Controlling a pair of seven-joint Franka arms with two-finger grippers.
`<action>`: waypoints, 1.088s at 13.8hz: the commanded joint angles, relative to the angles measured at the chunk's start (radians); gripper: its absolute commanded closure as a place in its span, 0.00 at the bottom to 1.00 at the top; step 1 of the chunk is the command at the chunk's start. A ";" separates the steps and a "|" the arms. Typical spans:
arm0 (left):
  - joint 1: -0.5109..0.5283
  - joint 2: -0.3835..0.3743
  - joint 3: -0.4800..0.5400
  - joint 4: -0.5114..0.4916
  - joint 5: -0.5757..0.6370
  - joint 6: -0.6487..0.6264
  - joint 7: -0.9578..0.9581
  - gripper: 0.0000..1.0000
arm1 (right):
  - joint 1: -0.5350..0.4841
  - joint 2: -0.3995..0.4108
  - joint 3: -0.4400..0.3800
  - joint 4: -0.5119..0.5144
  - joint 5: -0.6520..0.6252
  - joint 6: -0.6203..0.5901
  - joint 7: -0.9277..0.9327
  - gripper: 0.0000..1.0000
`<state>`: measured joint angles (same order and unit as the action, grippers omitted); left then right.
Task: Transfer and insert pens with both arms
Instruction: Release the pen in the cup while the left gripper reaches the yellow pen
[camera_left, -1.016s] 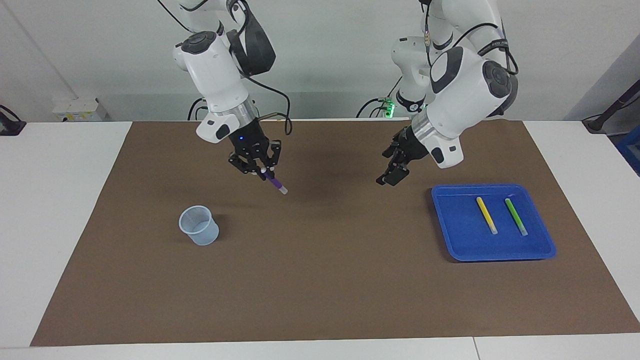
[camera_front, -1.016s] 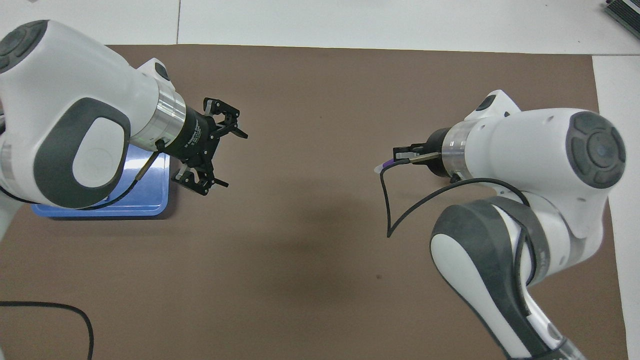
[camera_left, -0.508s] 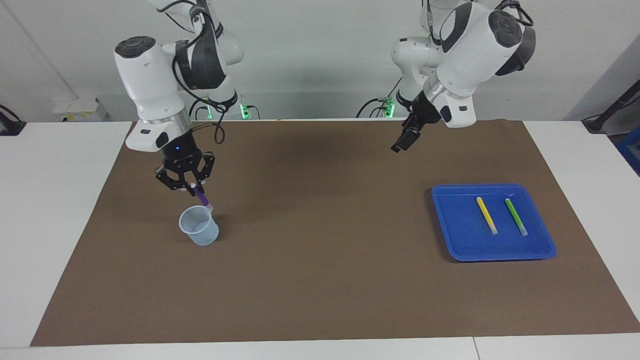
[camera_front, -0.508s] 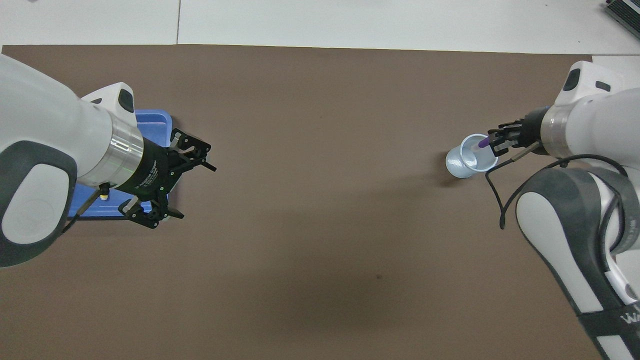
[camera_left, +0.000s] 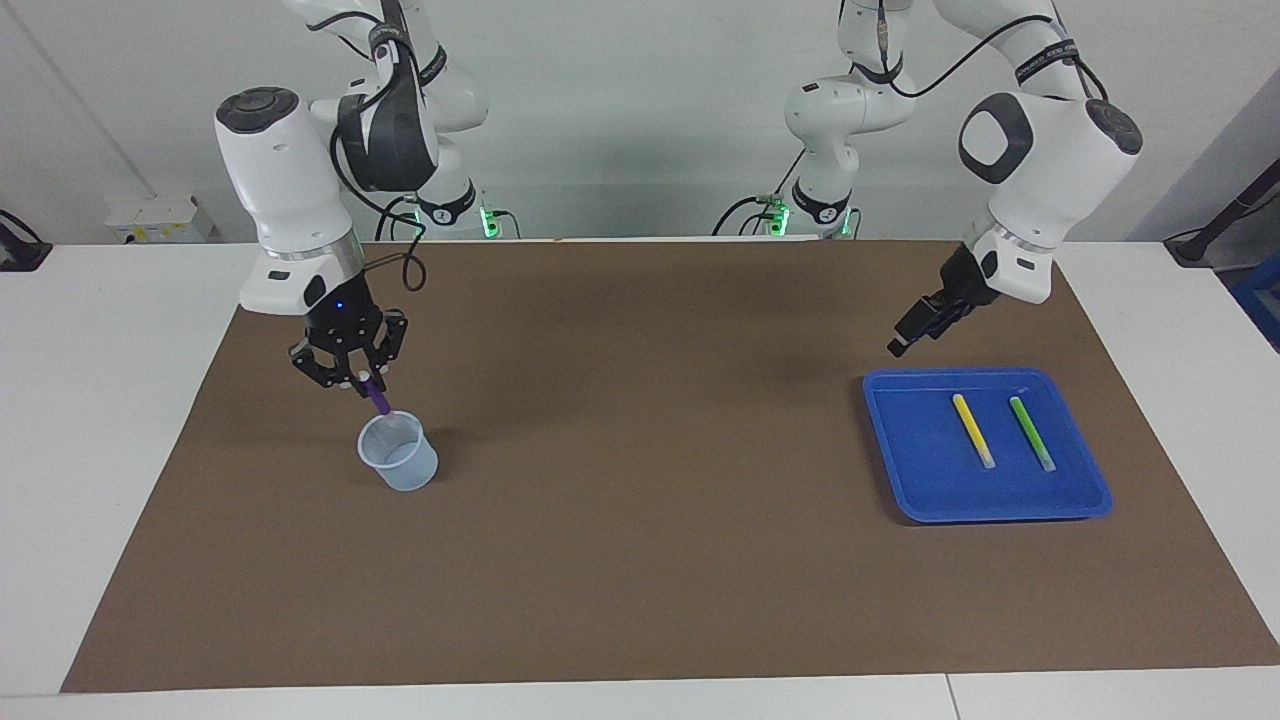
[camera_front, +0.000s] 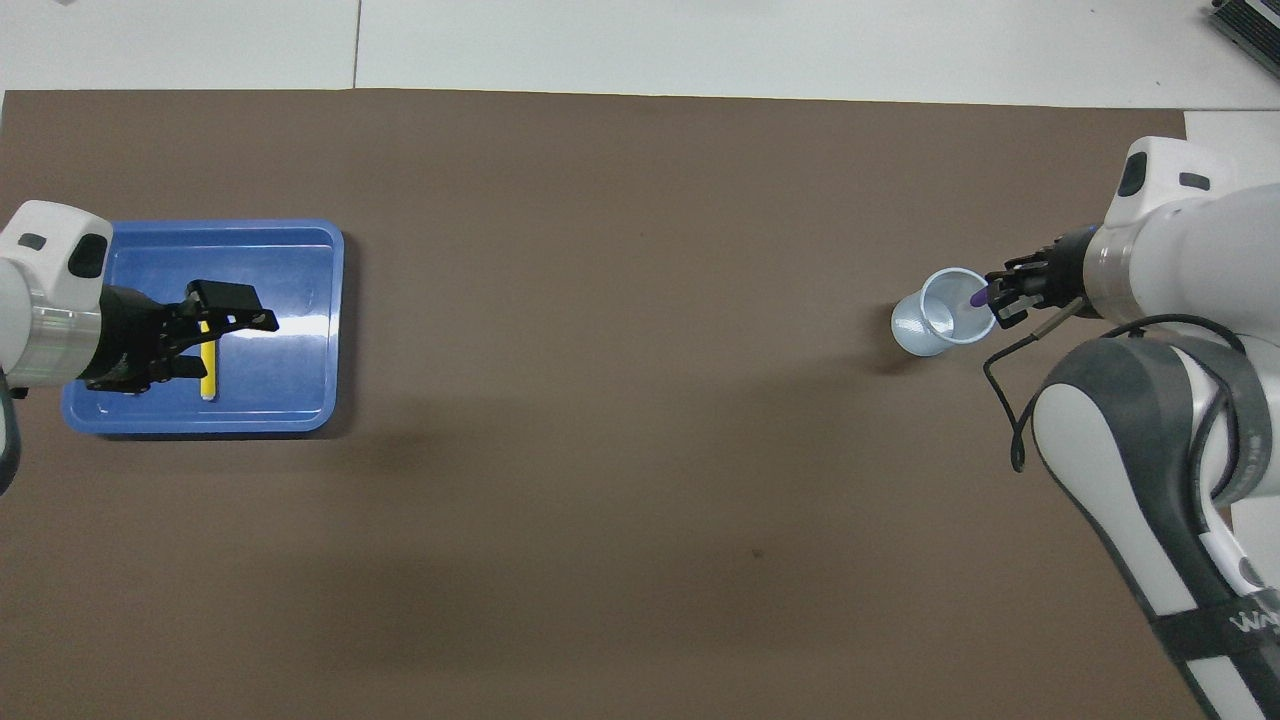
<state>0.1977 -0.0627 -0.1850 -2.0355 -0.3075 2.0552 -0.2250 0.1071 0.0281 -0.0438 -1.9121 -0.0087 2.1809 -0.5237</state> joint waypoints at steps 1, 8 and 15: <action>0.019 0.035 -0.011 -0.022 0.107 0.110 0.158 0.00 | -0.026 0.007 0.013 -0.011 -0.022 0.017 -0.062 1.00; 0.037 0.164 -0.011 0.063 0.235 0.192 0.254 0.00 | -0.033 0.056 0.013 -0.013 -0.022 0.083 -0.075 1.00; 0.134 0.406 -0.011 0.311 0.318 0.036 0.283 0.02 | -0.026 0.107 0.015 -0.013 -0.022 0.143 -0.055 1.00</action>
<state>0.3032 0.2317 -0.1857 -1.8720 -0.0165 2.1742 0.0503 0.0919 0.1262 -0.0418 -1.9158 -0.0089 2.2987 -0.5787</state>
